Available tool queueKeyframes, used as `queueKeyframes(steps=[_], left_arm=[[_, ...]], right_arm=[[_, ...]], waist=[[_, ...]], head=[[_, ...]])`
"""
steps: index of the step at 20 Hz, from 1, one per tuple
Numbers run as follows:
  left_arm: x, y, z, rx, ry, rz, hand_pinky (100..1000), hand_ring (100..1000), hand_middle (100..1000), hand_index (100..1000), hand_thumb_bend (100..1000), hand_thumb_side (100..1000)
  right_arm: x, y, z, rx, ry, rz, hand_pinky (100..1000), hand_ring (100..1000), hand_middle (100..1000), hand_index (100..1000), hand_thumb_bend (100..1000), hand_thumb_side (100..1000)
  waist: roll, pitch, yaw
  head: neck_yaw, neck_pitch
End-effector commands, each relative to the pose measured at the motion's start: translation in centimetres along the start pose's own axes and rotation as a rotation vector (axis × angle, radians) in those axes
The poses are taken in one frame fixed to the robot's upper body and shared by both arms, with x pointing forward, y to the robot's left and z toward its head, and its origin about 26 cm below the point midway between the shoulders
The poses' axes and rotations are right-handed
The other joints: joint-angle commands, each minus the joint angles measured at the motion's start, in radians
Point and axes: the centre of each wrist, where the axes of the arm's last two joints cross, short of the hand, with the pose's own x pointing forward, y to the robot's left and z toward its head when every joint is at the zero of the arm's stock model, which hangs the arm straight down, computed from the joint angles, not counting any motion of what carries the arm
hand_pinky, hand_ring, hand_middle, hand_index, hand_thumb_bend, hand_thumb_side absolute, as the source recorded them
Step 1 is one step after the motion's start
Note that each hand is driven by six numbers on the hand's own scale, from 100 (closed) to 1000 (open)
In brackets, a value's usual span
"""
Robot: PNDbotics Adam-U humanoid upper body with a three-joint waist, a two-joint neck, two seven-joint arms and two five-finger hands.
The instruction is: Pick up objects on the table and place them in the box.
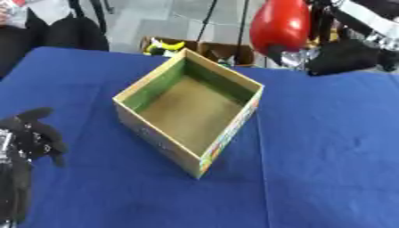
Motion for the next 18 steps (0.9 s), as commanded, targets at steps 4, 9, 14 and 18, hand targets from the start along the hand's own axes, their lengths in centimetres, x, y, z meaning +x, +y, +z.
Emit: queueKeyframes(steps=[4,9,14,18], left_arm=[[0.7,0.1,-0.2,-0.018,-0.029,-0.008,268,409,428,742,100,1000],[0.7,-0.1,-0.3,-0.024,-0.033,-0.003,268,409,428,742,100,1000],[0.8,-0.2,-0.4,-0.030,-0.038,0.002,268,409,428,742,100,1000],[0.9,-0.3,-0.5,-0.035,-0.043,0.007,268,409,428,742,100,1000]], right_arm=[[0.7,0.2,-3.2,-0.028,0.015,0.002,189,437,420,427,100,622],[1.5,2.0,-5.7,-0.018,0.026,0.024,188,436,414,420,100,626],[1.7,4.0,-7.9,0.017,0.057,0.019,176,426,411,415,100,624],[1.9,6.1,-9.4,0.056,0.077,0.034,177,434,413,416,100,623]], waist=[[-0.003,-0.016,0.017],[-0.008,-0.010,0.037],[-0.011,-0.004,0.053],[-0.014,0.000,0.063]], head=[[-0.017,-0.010],[-0.030,-0.017],[-0.042,-0.022],[-0.050,-0.024]])
